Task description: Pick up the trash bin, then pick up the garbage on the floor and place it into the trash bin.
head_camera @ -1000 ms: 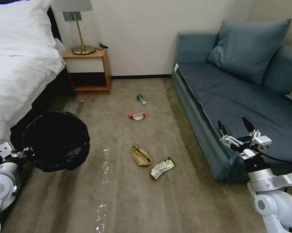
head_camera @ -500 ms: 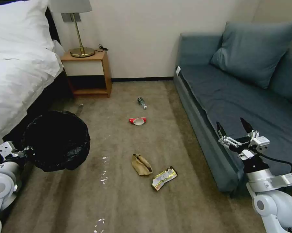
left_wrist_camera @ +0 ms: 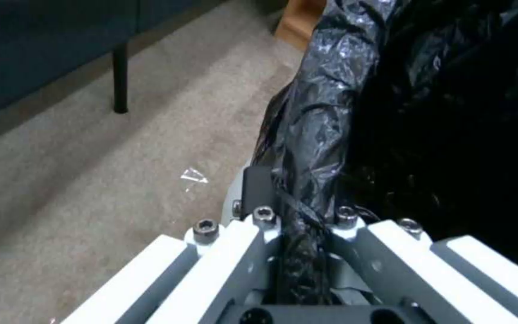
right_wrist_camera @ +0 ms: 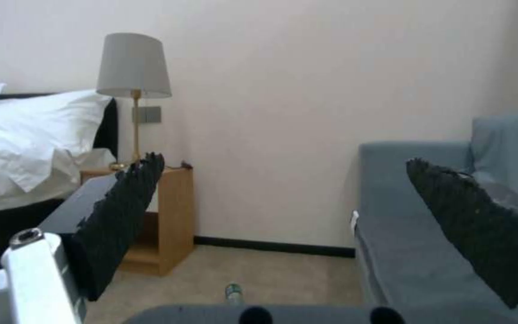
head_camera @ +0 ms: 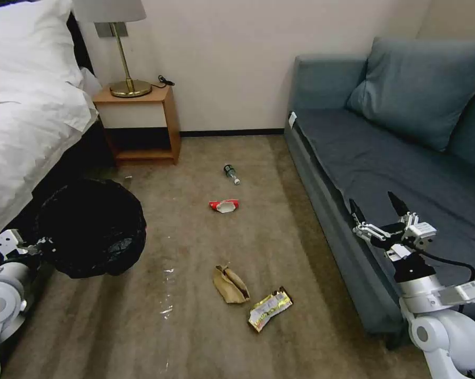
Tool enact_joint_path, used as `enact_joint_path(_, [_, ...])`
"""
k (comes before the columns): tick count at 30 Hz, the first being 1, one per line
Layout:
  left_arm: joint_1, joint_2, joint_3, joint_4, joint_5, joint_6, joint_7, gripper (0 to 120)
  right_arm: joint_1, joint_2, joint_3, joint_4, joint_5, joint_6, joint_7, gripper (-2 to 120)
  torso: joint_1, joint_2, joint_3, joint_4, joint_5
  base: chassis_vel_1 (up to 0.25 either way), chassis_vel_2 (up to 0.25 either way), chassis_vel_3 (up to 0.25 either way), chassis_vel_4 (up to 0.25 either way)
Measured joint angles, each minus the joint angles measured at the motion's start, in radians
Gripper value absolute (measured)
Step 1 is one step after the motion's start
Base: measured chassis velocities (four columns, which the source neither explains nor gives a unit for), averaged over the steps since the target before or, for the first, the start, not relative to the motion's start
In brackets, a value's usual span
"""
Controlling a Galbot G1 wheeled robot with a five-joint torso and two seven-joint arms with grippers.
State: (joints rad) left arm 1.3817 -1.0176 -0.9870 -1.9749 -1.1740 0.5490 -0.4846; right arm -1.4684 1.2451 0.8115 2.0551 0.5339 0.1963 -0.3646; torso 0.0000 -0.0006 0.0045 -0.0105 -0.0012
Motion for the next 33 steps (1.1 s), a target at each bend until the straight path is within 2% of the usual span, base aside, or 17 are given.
enact_joint_path(11, [0.002,0.001,-0.001,-0.007,-0.011,0.001,-0.006,1,-0.012,-0.012,-0.011,0.008,-0.030,0.016,0.007,100,0.000,0.000,0.000,0.0000,0.0001,-0.076,0.082,0.077,-0.079])
enact_joint_path(15, [0.005,0.002,-0.004,-0.015,-0.014,0.002,-0.007,1,-0.021,-0.041,-0.013,0.009,-0.040,0.029,-0.064,100,0.000,0.000,0.000,0.0000,0.0003,0.000,0.000,0.000,0.000])
enact_joint_path(17, [0.010,0.003,-0.004,-0.023,-0.014,0.005,-0.008,1,-0.031,-0.110,-0.020,0.006,-0.057,0.029,-0.106,100,0.000,0.000,0.000,0.0000,0.0002,0.000,0.000,0.000,0.000])
enact_joint_path(18, [0.012,0.004,-0.005,-0.029,-0.016,0.006,-0.008,1,-0.043,-0.196,-0.034,-0.007,-0.073,0.014,-0.135,100,0.000,0.000,0.000,0.0001,0.0001,0.000,0.000,0.000,0.000])
enact_joint_path(19, [0.012,0.004,-0.005,-0.029,-0.016,0.006,-0.008,1,-0.043,-0.196,-0.034,-0.007,-0.073,0.014,-0.135,100,0.000,0.000,0.000,0.0001,0.0001,0.000,0.000,0.000,0.000])
enact_joint_path(20, [0.014,0.004,-0.005,-0.033,-0.016,0.007,-0.008,1,-0.048,-0.268,-0.049,-0.033,-0.085,0.000,-0.182,100,0.000,0.000,0.000,-0.0001,0.0001,0.000,0.000,0.000,0.000])
enact_joint_path(21, [0.014,0.004,-0.005,-0.033,-0.016,0.007,-0.008,1,-0.048,-0.268,-0.049,-0.033,-0.085,0.000,-0.182,100,0.000,0.000,0.000,-0.0001,0.0001,0.000,0.000,0.000,0.000])
enact_joint_path(23, [0.014,0.000,0.000,-0.040,-0.011,0.007,-0.007,1,-0.034,-0.407,-0.087,-0.133,-0.121,-0.014,-0.337,100,0.000,0.000,0.000,-0.0001,0.0006,0.000,0.000,0.000,0.000])
enact_joint_path(24, [0.011,-0.008,0.011,-0.048,-0.004,0.008,-0.004,1,0.014,-0.534,-0.172,-0.245,-0.144,0.004,-0.448,100,0.000,0.000,0.000,0.0003,0.0004,0.000,0.000,0.000,0.000])
enact_joint_path(25, [0.011,-0.008,0.011,-0.048,-0.004,0.008,-0.004,1,0.014,-0.534,-0.172,-0.245,-0.144,0.004,-0.448,100,0.000,0.000,0.000,0.0003,0.0004,0.000,0.000,0.000,0.000])
enact_joint_path(26, [0.008,-0.013,0.018,-0.053,0.000,0.008,-0.002,1,0.058,-0.614,-0.255,-0.322,-0.139,0.015,-0.479,100,0.000,0.000,0.000,0.0002,0.0003,0.000,0.000,0.000,0.000])
enact_joint_path(27, [0.008,-0.018,0.021,-0.054,0.005,0.008,0.000,1,0.109,-0.664,-0.341,-0.383,-0.128,0.018,-0.495,100,0.000,0.000,0.000,-0.0001,0.0002,0.000,0.000,0.000,0.000])
enact_joint_path(28, [0.008,-0.018,0.021,-0.054,0.005,0.008,0.000,1,0.109,-0.664,-0.341,-0.383,-0.128,0.018,-0.495,100,0.000,0.000,0.000,-0.0001,0.0002,0.000,0.000,0.000,0.000])
enact_joint_path(29, [0.009,-0.026,0.023,-0.054,0.017,0.008,0.005,1,0.220,-0.698,-0.503,-0.466,-0.125,0.023,-0.525,100,0.000,0.000,0.000,-0.0006,-0.0002,0.000,0.000,0.000,0.000])
enact_joint_path(30, [0.014,-0.033,0.025,-0.054,0.031,0.007,0.010,1,0.369,-0.692,-0.672,-0.543,-0.160,0.031,-0.560,100,0.000,0.000,0.000,-0.0005,0.0009,0.000,0.000,0.000,0.000])
enact_joint_path(31, [0.014,-0.033,0.025,-0.054,0.031,0.007,0.010,1,0.369,-0.692,-0.672,-0.543,-0.160,0.031,-0.560,100,0.000,0.000,0.000,-0.0005,0.0009,0.000,0.000,0.000,0.000])
enact_joint_path(33, [0.022,-0.046,0.028,-0.059,0.049,0.005,0.012,1,0.562,-0.648,-0.873,-0.613,-0.231,0.037,-0.594,100,0.000,0.000,0.000,0.0000,0.0004,0.000,0.000,0.000,0.000])
